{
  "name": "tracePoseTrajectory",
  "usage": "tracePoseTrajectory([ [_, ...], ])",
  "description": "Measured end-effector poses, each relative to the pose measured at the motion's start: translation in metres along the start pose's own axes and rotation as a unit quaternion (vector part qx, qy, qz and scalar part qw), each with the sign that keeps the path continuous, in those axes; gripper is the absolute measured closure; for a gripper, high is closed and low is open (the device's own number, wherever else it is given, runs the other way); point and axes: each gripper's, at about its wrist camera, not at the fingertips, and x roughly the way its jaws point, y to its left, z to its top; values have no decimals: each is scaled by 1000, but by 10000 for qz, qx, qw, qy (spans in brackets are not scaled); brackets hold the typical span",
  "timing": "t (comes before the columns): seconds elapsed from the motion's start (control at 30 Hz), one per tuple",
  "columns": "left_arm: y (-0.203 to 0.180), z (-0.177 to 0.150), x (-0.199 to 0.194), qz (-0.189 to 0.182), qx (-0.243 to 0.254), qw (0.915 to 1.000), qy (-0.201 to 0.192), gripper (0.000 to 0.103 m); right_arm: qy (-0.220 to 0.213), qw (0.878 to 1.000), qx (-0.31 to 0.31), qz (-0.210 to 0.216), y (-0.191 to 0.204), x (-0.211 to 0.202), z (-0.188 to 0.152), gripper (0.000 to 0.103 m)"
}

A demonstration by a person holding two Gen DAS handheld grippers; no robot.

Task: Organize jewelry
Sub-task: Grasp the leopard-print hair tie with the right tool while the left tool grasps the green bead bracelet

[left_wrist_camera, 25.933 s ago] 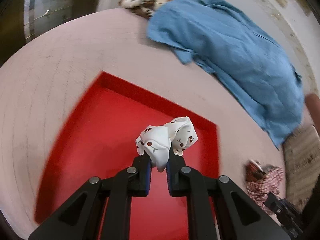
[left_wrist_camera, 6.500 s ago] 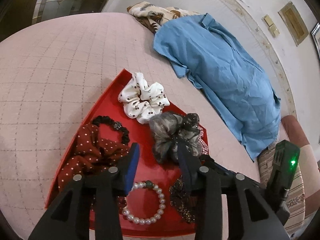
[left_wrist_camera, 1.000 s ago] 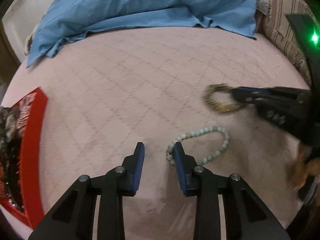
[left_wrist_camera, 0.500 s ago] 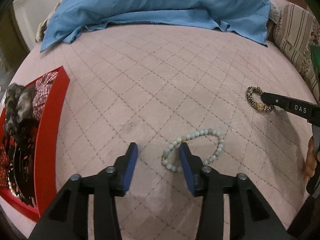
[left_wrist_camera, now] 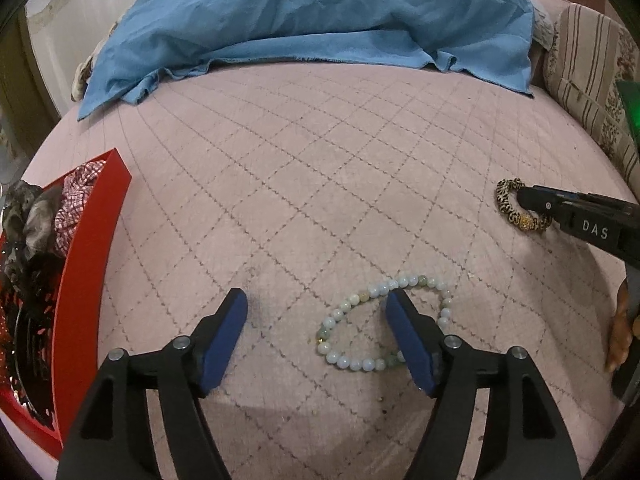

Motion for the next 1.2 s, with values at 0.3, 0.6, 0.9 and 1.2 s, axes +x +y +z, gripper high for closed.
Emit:
tracePoseTrajectory([
  [0.3, -6, -2, -7, -167, 123, 9997, 104, 51, 39, 9994, -272, -234, 7, 2, 3, 83],
  [0.6, -18, -7, -20, -559, 191, 9979, 274, 98, -114, 9983, -529, -216, 19, -3, 1, 95],
  [0.9, 4, -13, -48, -756, -336, 9963, 237, 98, -675, 9968, -300, 307, 29, -33, -6, 95],
  [1.2, 15, -16, -92, -785, -326, 9962, -169, 98, -909, 9947, -149, 468, 47, -66, -27, 95],
])
